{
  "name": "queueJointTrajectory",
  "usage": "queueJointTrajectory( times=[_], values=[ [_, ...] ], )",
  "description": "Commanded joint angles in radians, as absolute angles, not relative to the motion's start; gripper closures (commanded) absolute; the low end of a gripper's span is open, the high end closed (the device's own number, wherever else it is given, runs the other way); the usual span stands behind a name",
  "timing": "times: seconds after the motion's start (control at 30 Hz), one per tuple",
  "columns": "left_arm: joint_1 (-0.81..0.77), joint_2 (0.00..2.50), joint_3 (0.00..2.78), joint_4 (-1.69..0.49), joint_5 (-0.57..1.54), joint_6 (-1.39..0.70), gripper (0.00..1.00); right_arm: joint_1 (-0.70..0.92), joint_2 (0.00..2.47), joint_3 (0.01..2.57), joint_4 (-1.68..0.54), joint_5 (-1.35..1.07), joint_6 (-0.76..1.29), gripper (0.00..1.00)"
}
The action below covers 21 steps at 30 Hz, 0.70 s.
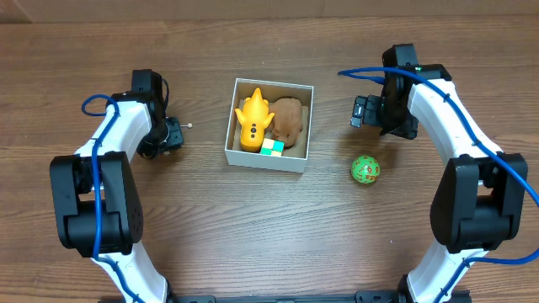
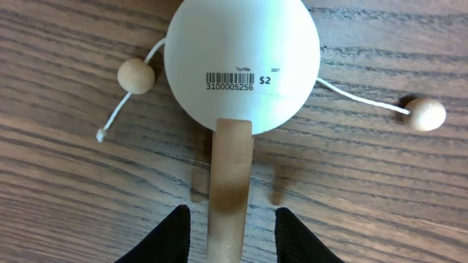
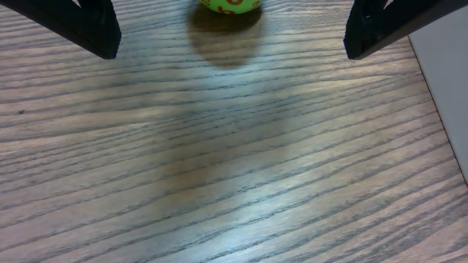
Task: Pack container
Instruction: 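Lower the left gripper onto the wooden stick toy and grasp it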
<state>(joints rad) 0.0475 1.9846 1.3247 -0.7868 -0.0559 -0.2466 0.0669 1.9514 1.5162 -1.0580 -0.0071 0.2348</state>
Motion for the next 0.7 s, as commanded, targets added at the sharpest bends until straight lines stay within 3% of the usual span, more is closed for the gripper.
queueJointTrajectory(
  times=[0.0, 0.2, 0.37, 0.67],
  values=[
    [0.045, 2.020, 1.342, -0.786, -0.052, -0.293, 0.58, 0.066, 1.937, 1.520, -1.054, 0.002, 0.229, 0.00],
    [0.046, 2.059, 1.342, -0.785, -0.055, -0.283, 0.51, 0.066, 1.937, 1.520, -1.054, 0.002, 0.229, 0.00],
    [0.046, 2.059, 1.343, -0.777, -0.055, -0.237, 0.72, 0.066, 1.937, 1.520, -1.054, 0.002, 0.229, 0.00],
    [0.046, 2.059, 1.412, -0.834, -0.055, -0.179, 0.87, 0.066, 1.937, 1.520, -1.054, 0.002, 0.229, 0.00]
  ],
)
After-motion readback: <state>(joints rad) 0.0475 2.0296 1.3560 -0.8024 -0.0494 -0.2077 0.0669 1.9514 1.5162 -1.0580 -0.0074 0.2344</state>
